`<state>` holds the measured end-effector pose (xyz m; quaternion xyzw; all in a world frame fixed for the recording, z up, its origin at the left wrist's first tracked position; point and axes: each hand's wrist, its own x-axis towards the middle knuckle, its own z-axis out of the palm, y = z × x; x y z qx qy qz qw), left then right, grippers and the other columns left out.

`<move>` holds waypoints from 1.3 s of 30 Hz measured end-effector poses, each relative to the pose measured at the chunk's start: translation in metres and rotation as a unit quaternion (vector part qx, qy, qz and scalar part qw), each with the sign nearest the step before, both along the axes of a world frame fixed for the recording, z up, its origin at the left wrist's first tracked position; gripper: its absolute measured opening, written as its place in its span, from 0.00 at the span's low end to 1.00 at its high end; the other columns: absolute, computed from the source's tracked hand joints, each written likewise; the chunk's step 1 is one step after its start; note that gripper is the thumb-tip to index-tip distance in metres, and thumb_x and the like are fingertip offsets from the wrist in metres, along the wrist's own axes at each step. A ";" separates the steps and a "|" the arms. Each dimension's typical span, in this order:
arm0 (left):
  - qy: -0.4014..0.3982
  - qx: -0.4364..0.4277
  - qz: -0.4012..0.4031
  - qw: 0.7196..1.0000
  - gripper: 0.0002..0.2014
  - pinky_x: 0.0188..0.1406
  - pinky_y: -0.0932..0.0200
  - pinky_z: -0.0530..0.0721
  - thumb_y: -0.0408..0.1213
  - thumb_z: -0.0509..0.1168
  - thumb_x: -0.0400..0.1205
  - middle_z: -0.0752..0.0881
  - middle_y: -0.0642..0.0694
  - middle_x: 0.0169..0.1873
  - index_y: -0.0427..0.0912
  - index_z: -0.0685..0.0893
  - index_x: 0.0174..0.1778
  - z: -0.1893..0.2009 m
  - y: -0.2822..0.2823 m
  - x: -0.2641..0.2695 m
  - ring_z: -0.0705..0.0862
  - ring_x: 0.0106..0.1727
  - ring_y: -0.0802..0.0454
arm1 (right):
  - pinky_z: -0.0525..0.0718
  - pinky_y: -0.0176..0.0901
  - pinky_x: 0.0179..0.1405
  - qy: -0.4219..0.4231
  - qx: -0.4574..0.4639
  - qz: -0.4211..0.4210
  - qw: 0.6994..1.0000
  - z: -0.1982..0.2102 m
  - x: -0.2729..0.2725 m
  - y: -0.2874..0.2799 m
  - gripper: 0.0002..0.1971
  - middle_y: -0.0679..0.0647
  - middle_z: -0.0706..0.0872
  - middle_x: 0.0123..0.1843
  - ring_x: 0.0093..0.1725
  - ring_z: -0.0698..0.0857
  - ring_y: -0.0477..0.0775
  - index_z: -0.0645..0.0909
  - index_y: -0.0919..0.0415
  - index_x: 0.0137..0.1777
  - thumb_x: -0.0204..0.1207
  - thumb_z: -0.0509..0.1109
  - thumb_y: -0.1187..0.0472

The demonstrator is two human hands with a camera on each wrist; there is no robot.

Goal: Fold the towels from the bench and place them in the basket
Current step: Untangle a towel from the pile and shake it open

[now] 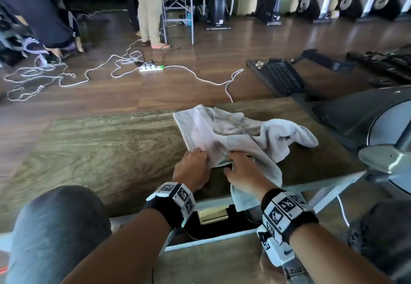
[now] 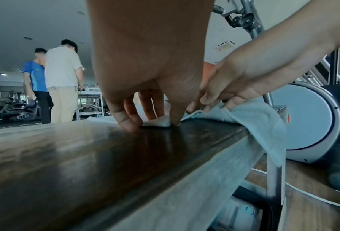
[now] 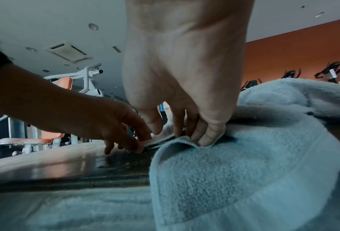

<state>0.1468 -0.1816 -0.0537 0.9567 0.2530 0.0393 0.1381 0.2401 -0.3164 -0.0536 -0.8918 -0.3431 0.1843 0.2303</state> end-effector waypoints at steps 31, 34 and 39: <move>-0.274 -0.232 0.003 0.933 0.18 0.46 0.49 0.87 0.48 0.75 0.71 0.85 0.48 0.48 0.53 0.84 0.56 0.062 0.071 -0.093 0.86 0.47 0.58 | 0.74 0.17 0.47 0.167 0.333 0.072 0.925 0.092 -0.060 0.084 0.23 0.35 0.81 0.53 0.50 0.80 0.27 0.78 0.49 0.67 0.83 0.55 0.75; -0.271 -0.193 0.033 0.942 0.12 0.29 0.59 0.76 0.42 0.69 0.80 0.80 0.53 0.25 0.46 0.79 0.31 0.065 0.072 -0.094 0.75 0.27 0.63 | 0.79 0.34 0.50 0.086 0.351 0.129 0.923 0.089 -0.060 0.088 0.18 0.45 0.87 0.55 0.54 0.84 0.44 0.82 0.53 0.63 0.79 0.63 0.73; -0.352 -0.228 0.112 0.901 0.08 0.37 0.63 0.85 0.45 0.67 0.80 0.90 0.54 0.41 0.47 0.86 0.50 0.064 0.081 -0.098 0.87 0.43 0.60 | 0.83 0.44 0.43 -0.060 0.175 0.094 0.978 0.062 -0.042 0.084 0.27 0.53 0.85 0.60 0.53 0.85 0.51 0.74 0.52 0.68 0.71 0.77 0.47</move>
